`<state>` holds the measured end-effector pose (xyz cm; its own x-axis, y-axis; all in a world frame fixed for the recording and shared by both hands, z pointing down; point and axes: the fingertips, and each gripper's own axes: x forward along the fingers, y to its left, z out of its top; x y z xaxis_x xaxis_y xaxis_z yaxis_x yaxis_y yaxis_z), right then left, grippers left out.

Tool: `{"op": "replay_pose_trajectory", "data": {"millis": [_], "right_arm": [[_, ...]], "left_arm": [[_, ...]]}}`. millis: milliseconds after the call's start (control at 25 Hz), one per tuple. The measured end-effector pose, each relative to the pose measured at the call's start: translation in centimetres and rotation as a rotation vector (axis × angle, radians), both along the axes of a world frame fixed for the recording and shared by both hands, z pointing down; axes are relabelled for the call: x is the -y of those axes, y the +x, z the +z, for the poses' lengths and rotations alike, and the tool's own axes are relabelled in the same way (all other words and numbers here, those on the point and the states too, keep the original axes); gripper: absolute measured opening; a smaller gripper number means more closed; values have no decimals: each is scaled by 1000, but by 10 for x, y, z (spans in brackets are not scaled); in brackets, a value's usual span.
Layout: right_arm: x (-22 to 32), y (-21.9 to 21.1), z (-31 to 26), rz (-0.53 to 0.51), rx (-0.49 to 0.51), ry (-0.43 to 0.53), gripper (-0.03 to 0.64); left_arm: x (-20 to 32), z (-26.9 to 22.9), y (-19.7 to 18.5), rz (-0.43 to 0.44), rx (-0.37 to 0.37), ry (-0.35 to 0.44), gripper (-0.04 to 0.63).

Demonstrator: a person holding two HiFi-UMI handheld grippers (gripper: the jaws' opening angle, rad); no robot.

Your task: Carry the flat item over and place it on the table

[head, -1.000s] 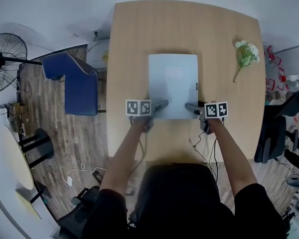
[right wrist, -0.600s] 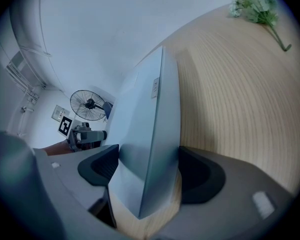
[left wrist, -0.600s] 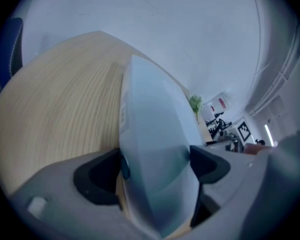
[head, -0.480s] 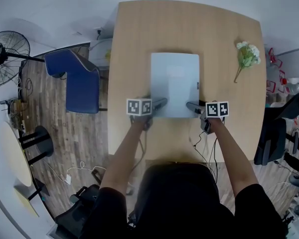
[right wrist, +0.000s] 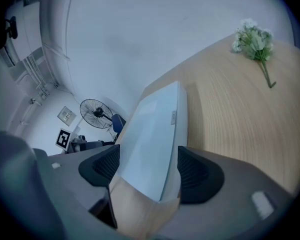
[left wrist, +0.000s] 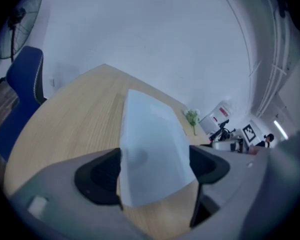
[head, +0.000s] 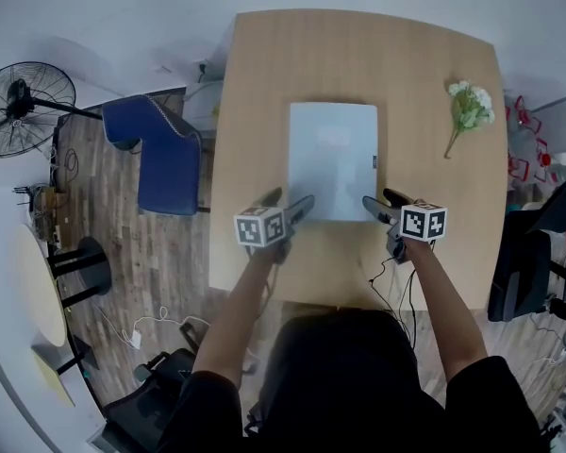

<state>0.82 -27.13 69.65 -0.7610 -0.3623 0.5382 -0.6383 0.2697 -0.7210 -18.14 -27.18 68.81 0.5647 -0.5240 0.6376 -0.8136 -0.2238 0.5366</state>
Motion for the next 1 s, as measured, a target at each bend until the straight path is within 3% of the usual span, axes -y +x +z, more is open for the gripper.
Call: {"op": "replay_pose_trajectory", "data": {"millis": [200,400,600,840,1000], "right_arm": [[-22,20,-29,-22,-3,82,357],[-55,37,-67,-17,33,155,339],[-90,45,-74,-47,-19,214,322],[-117,14,-99,9,-53,250,311],[-120,-2,-132,63,-98,331,302]], "left_arm": [[-30,-43,22,-45,16,118,373],[-63,-92,35,-83,94,255,169],[-86,-119,38,-164,172,351,0],[-97,-145,34,-142,172,429,0],[-99,-167,27,-203,29,360,0]]}}
